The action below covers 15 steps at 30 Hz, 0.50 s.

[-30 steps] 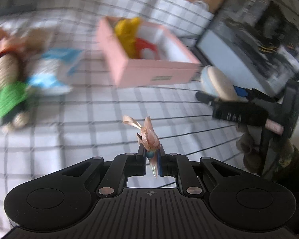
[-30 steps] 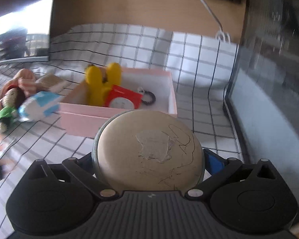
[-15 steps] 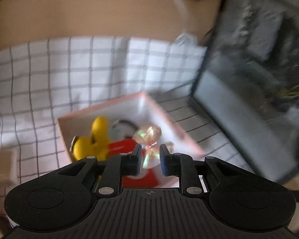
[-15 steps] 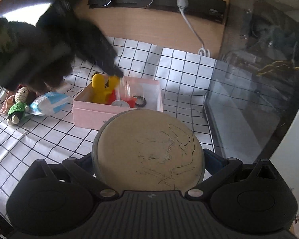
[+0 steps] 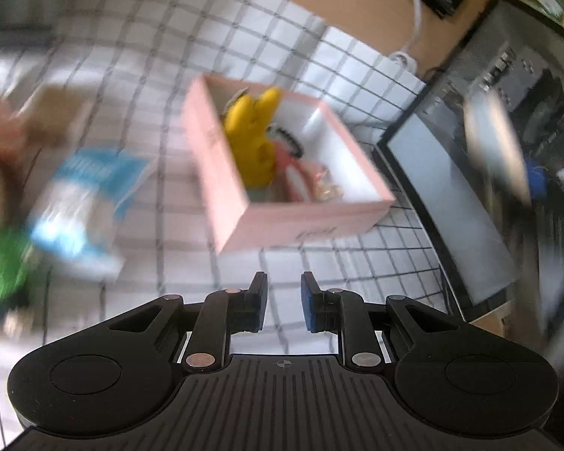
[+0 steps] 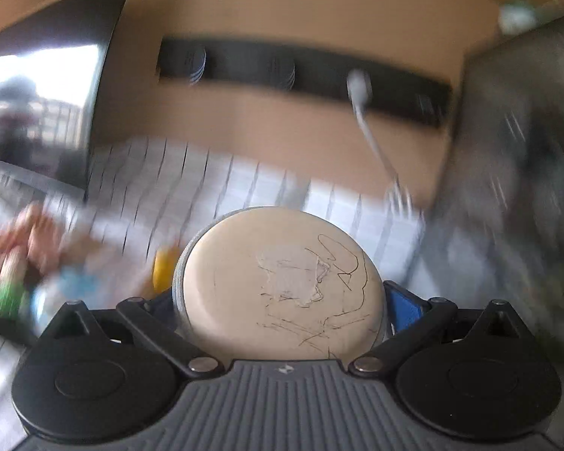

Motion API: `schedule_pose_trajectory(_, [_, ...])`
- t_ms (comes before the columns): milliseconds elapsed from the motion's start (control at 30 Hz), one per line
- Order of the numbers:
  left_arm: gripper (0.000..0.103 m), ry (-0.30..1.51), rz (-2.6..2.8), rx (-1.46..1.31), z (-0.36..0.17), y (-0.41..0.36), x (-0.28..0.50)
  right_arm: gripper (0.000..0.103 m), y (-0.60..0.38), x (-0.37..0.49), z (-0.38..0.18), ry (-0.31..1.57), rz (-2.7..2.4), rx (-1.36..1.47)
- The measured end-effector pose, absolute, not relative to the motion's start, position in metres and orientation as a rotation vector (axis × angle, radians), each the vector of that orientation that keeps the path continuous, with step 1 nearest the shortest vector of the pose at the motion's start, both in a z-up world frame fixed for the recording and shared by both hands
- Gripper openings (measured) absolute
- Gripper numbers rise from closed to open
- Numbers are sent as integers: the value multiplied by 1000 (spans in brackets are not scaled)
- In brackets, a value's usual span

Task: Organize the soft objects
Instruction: 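Lower the ribbon bow into the pink box and open the left tool, then lower the beige pad into the pink box and open the right tool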

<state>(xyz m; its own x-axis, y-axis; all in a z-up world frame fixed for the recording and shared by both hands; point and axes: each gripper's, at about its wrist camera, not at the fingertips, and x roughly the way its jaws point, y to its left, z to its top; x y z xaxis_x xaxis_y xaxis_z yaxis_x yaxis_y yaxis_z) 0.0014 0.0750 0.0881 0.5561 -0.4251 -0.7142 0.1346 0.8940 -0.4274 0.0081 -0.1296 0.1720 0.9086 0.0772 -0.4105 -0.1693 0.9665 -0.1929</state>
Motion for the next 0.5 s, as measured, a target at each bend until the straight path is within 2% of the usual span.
schedule_pose_trajectory(67, [21, 930, -300, -367, 84, 87, -8, 103, -113, 49, 180, 414, 152, -193])
schedule_pose_trajectory(167, [21, 911, -220, -386, 83, 111, -23, 103, -95, 102, 168, 557, 187, -138])
schedule_pose_trajectory(300, [21, 896, -106, -442, 79, 149, -43, 103, -91, 118, 131, 643, 174, -104])
schedule_pose_trajectory(433, [21, 927, -25, -493, 66, 173, -58, 103, -113, 136, 103, 837, 306, 184])
schedule_pose_trajectory(500, [21, 938, -19, -499, 63, 177, -62, 103, -118, 138, 89, 869, 293, 284])
